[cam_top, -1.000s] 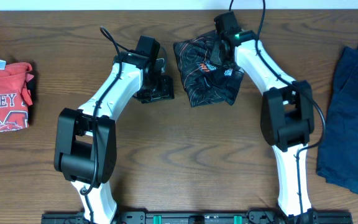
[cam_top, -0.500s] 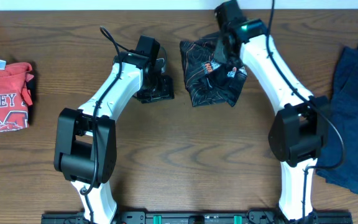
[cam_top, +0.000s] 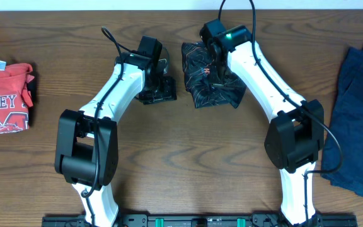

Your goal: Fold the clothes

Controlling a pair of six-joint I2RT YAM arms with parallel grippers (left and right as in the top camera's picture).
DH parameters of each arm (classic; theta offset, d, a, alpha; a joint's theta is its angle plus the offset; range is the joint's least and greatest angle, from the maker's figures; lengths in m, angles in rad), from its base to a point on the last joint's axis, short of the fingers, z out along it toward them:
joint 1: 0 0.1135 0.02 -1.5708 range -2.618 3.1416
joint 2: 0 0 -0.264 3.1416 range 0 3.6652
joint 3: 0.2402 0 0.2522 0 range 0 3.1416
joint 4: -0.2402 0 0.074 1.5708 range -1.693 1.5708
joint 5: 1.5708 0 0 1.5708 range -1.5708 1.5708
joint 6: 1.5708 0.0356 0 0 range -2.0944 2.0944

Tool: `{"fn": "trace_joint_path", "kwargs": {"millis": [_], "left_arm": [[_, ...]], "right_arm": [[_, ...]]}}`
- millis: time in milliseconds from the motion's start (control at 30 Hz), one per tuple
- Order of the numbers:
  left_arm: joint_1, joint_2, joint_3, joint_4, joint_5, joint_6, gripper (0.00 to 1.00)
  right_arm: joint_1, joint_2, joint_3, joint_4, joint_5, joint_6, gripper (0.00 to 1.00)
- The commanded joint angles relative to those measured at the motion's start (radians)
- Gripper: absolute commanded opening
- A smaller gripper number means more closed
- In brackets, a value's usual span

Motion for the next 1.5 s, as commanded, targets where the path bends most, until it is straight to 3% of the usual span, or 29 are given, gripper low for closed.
{"fn": "trace_joint_path", "kwargs": {"millis": [0, 33, 67, 233, 267, 500, 600, 667, 767, 800, 833, 1133, 1200, 1300, 1467], "left_arm": [[0.002, -0.002, 0.008, -0.004, -0.002, 0.029, 0.61], [0.002, -0.002, 0.008, -0.004, -0.002, 0.031, 0.61], [0.002, -0.002, 0.008, -0.004, -0.002, 0.031, 0.61], [0.003, -0.002, 0.008, -0.001, -0.002, 0.031, 0.61], [0.003, -0.002, 0.008, -0.001, -0.002, 0.031, 0.61], [0.003, -0.002, 0.008, -0.003, -0.002, 0.031, 0.61], [0.003, -0.002, 0.008, -0.005, -0.002, 0.031, 0.61], [0.003, -0.002, 0.008, -0.005, -0.002, 0.031, 0.61], [0.003, -0.002, 0.008, -0.006, -0.002, 0.031, 0.61], [0.003, -0.002, 0.008, -0.007, -0.002, 0.031, 0.61], [0.003, -0.002, 0.008, -0.010, -0.002, 0.031, 0.61], [0.003, -0.002, 0.008, -0.019, -0.002, 0.031, 0.61], [0.003, -0.002, 0.008, -0.019, -0.002, 0.035, 0.61], [0.003, -0.002, 0.008, -0.019, -0.002, 0.035, 0.61], [0.003, -0.002, 0.008, -0.019, -0.002, 0.035, 0.61]], "right_arm": [[-0.010, -0.001, -0.042, 0.012, 0.033, 0.068, 0.17], [-0.016, -0.001, -0.046, 0.032, 0.033, 0.068, 0.36], [-0.022, -0.001, -0.047, 0.055, 0.034, 0.053, 0.42], [-0.039, 0.004, -0.047, 0.150, 0.009, 0.021, 0.95], [-0.041, 0.007, -0.047, 0.166, -0.002, 0.013, 0.99], [-0.037, 0.058, -0.047, 0.261, -0.049, 0.005, 0.94], [-0.039, 0.103, -0.047, 0.289, -0.091, 0.010, 0.85], [-0.041, 0.126, -0.047, 0.287, -0.091, 0.025, 0.67], [-0.047, 0.147, -0.047, 0.298, -0.079, 0.048, 0.18], [-0.050, 0.148, -0.047, 0.305, -0.076, 0.050, 0.06], [-0.054, 0.148, -0.047, 0.313, -0.063, 0.058, 0.01], [-0.074, 0.107, -0.046, 0.288, -0.027, 0.011, 0.02], [-0.074, 0.092, -0.043, 0.286, -0.027, -0.019, 0.38], [-0.072, 0.075, -0.043, 0.286, -0.027, -0.034, 0.56], [-0.074, 0.040, -0.042, 0.316, -0.027, -0.039, 0.64]]}}
